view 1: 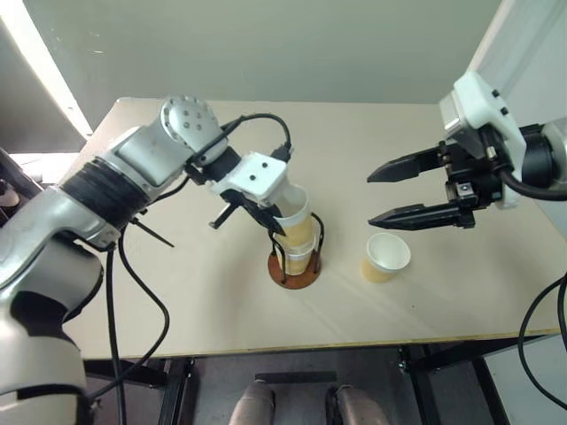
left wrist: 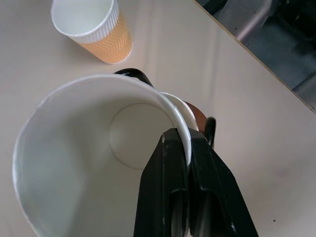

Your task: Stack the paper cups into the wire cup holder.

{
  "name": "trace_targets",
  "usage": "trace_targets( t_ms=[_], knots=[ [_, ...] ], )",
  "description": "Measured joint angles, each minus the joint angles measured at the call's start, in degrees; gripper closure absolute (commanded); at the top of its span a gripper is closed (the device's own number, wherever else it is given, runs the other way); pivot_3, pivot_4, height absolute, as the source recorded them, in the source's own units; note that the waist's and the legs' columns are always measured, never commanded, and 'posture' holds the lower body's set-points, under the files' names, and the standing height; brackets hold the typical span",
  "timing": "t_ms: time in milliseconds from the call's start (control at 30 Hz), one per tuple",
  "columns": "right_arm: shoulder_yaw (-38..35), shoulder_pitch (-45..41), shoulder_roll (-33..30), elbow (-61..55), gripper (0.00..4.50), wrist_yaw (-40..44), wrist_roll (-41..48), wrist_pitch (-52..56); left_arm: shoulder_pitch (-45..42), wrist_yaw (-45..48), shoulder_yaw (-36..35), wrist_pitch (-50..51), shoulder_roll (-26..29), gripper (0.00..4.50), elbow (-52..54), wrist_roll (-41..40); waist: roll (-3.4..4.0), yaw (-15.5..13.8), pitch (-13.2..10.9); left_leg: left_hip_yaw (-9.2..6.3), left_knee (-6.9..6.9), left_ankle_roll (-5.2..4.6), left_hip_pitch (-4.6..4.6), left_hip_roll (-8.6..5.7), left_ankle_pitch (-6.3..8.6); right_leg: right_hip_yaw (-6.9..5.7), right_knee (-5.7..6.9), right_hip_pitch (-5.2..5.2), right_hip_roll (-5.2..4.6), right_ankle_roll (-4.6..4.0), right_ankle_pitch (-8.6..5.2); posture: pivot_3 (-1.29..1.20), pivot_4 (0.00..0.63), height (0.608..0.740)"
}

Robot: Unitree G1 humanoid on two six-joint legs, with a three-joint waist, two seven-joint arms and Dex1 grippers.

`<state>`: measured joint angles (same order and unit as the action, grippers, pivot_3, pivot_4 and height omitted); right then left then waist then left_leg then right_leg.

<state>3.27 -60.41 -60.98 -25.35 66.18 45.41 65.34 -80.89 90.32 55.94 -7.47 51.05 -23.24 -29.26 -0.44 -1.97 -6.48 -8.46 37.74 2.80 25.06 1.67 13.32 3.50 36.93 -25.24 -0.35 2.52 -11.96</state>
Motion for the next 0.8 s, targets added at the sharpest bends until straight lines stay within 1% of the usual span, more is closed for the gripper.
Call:
trace_targets(
  t_ms=[67,167,467,533,567,700,800],
  knots=[
    [0.00,0.01,-0.03,0.05,1.20,-0.11,0.01,0.00,0.58,0.00,-0.01,-0.04,-0.83,4.47,-0.17,0.37,0.01,0.04,0.00,0.07,0.02,-0.01,0.00,-0.06,0.00,-0.04,0.00,0.00,0.07,0.01,0.00,0.00,0.150,0.740],
    [0.00,0.04,-0.06,0.08,1.20,-0.43,0.03,0.00,1.19,0.02,-0.06,0.27,-1.27,3.92,-0.11,0.38,0.01,0.01,0.00,0.08,0.15,-0.07,0.05,-0.04,0.05,-0.03,0.01,0.00,0.08,0.02,0.01,0.00,0.150,0.740],
    [0.00,0.74,-0.58,0.09,1.20,-0.46,0.03,-0.04,1.10,0.09,-0.21,1.34,-0.68,0.97,0.34,0.08,0.01,-0.03,0.00,0.11,0.25,-0.12,0.08,-0.05,0.08,0.03,0.00,0.01,0.04,0.10,0.06,0.00,0.150,0.740],
    [0.00,1.06,-0.63,0.16,1.20,-0.56,-0.04,-0.33,1.09,0.11,-1.59,1.26,-1.60,0.19,-0.85,0.52,0.01,-0.09,0.00,0.10,0.29,-0.12,0.09,-0.06,0.08,0.02,0.01,0.02,0.04,0.11,0.06,0.00,0.150,0.740],
    [0.00,1.31,-0.63,0.23,1.20,-0.88,-0.15,-0.69,1.04,0.13,-2.88,1.23,-2.36,0.01,-1.79,0.92,0.01,-0.13,0.00,0.10,0.29,-0.13,0.08,-0.06,0.08,0.03,0.01,0.03,0.03,0.12,0.07,0.00,0.150,0.740],
    [0.02,5.73,-2.14,-0.29,1.20,-1.40,-2.35,-3.28,0.63,0.18,-9.94,4.02,-4.48,0.01,-5.20,1.82,0.01,-0.24,0.00,0.10,0.31,-0.15,0.10,-0.05,0.09,0.05,-0.03,0.05,-0.02,0.15,0.08,0.00,0.150,0.740],
    [0.41,9.62,-3.72,-1.28,1.20,-1.31,-4.67,-5.56,0.58,0.23,-14.61,7.63,-4.84,0.01,-6.39,1.96,0.01,-0.25,0.00,0.14,0.30,-0.15,0.10,-0.04,0.09,0.07,-0.04,0.04,0.02,0.16,0.09,0.00,0.150,0.740]
  ],
)
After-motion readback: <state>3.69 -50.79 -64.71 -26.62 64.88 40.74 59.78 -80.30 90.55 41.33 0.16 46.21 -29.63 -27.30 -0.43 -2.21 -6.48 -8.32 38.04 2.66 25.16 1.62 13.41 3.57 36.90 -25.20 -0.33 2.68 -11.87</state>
